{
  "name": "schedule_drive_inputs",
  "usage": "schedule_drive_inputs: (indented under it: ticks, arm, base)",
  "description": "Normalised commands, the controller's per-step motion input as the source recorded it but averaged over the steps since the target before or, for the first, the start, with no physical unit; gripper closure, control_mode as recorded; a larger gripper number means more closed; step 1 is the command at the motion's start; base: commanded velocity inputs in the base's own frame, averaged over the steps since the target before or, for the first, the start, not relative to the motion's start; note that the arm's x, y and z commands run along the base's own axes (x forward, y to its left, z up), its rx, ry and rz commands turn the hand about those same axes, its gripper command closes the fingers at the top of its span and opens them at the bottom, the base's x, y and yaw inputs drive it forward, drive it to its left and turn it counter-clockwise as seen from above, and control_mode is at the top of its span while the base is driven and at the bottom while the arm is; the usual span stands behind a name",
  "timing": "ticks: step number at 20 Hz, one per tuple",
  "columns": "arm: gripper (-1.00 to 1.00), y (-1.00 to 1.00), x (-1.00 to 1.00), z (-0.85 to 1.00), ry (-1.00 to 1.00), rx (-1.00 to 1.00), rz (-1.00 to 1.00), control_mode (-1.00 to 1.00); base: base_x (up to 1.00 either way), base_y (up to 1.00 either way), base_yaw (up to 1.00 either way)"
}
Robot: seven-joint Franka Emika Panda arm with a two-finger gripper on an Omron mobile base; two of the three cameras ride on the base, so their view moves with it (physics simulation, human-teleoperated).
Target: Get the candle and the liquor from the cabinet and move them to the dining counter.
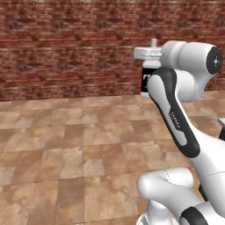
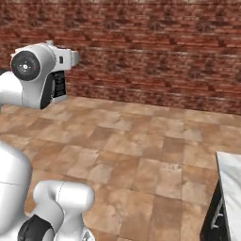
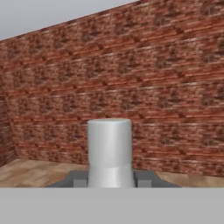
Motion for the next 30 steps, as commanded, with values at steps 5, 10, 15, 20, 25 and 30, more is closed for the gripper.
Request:
schedule_drive_inputs:
  ticks: [5,10,15,20,25,30]
  arm:
    - [1.0,0.0,0.0,0.0,0.0,0.0,0.0,1.0]
    - [1.0,0.0,0.0,0.0,0.0,0.0,0.0,1.0]
    - [1.0,0.0,0.0,0.0,0.0,0.0,0.0,1.0]
    - [1.0,0.0,0.0,0.0,0.0,0.0,0.0,1.0]
    - [1.0,0.0,0.0,0.0,0.0,0.0,0.0,1.0]
    - [1.0,0.0,0.0,0.0,0.0,0.0,0.0,1.0]
  base:
    - [1.0,0.0,-0.25]
    - [0.89,0.16,-0.64]
    - [0.72,0.36,-0.72]
    - [0.59,0.45,-0.78]
    - [0.37,0.44,-0.86]
    - [0.02,0.12,-0.99]
